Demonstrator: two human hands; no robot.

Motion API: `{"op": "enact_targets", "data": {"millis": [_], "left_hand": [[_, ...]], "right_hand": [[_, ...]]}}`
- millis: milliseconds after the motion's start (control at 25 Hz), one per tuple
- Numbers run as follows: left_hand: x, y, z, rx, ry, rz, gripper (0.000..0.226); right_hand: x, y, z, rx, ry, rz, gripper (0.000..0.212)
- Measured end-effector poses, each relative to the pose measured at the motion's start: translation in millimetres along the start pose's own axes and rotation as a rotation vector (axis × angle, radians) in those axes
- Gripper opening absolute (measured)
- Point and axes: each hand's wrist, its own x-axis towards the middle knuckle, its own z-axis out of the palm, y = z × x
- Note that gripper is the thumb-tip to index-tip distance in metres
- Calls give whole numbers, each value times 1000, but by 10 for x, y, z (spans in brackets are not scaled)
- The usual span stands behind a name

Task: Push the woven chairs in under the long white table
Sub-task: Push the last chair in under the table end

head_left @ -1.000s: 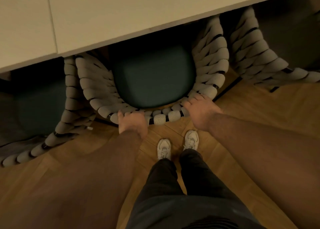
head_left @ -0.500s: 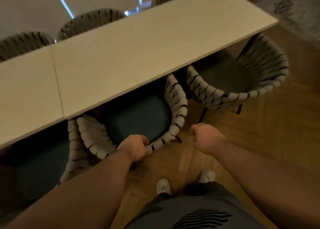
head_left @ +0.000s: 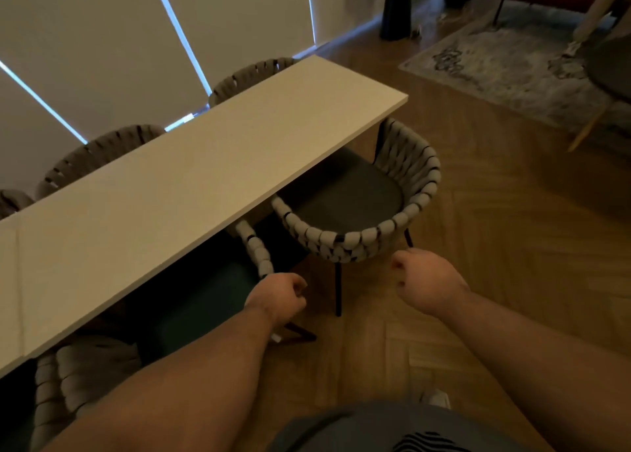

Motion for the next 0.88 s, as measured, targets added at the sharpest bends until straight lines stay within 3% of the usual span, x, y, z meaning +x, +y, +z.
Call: {"op": "enact_targets", "data": {"millis": [280, 600, 880], "left_hand": [[417, 1114, 236, -88, 22, -37, 48], [1140, 1189, 238, -95, -22, -122, 69], [2124, 1051, 20, -29, -217, -113, 89]], "right_hand": [[236, 1101, -557, -33, -6, 13, 38], [1111, 1163, -571, -79, -79, -78, 44], [2180, 1117, -671, -158, -201, -40, 60]]}}
